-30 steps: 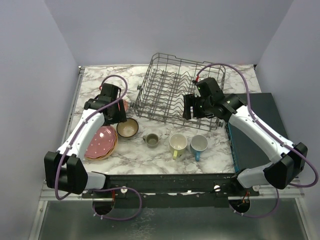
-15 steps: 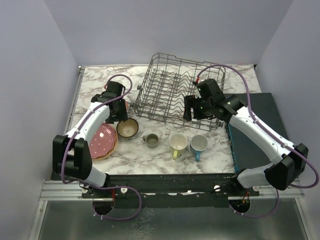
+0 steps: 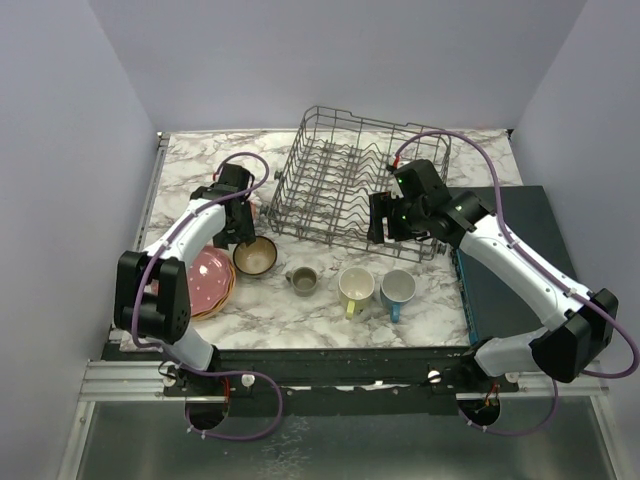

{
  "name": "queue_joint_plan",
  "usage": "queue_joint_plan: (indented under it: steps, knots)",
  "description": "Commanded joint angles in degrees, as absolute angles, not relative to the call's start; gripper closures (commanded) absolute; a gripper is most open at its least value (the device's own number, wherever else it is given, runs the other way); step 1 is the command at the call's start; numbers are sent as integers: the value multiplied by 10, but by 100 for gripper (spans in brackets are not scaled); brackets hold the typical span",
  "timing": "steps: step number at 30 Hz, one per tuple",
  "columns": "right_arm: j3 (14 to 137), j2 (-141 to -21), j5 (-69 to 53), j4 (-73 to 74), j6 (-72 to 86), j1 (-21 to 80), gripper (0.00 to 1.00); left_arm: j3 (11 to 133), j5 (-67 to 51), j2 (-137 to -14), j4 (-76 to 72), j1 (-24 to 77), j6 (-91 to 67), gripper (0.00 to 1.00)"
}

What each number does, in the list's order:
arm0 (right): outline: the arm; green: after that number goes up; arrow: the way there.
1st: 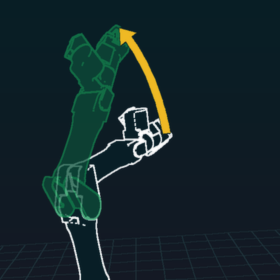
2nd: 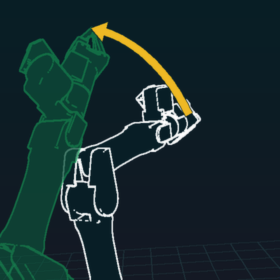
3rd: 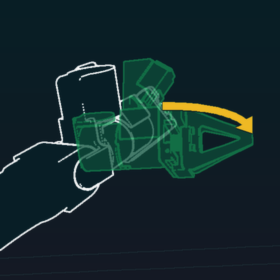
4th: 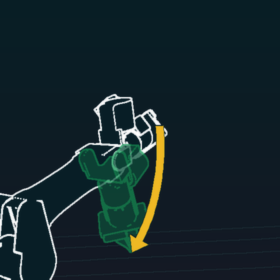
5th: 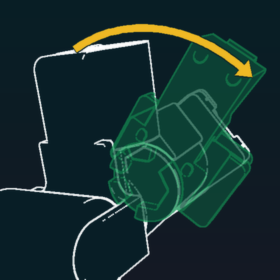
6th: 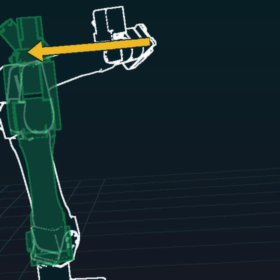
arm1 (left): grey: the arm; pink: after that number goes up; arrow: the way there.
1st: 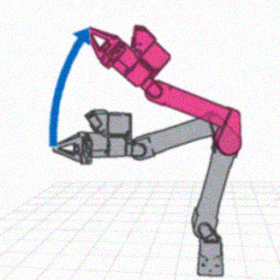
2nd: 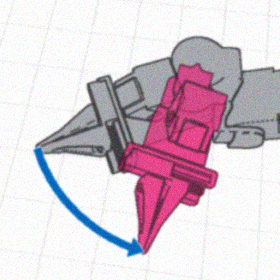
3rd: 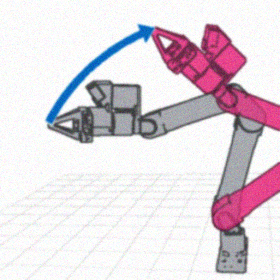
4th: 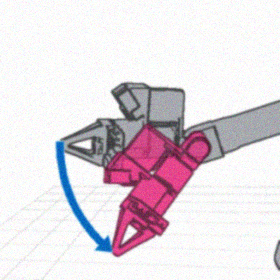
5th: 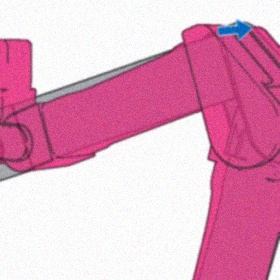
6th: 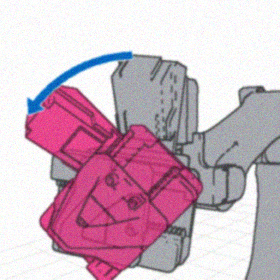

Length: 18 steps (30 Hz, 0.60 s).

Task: Load the mixed dishes into the dish rack
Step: Pick up the bowl from the center of the board.

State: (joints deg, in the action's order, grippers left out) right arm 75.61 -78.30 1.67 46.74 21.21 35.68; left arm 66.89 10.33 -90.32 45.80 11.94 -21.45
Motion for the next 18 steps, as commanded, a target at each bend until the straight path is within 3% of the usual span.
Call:
queue_joint_plan:
  steps: [1,18]
  knots:
    - [748,-773,4,474,219,361,25,683,114,-921,443,114,-206,46]
    - [745,-779,4,474,217,361,25,674,70,-957,437,114,-198,55]
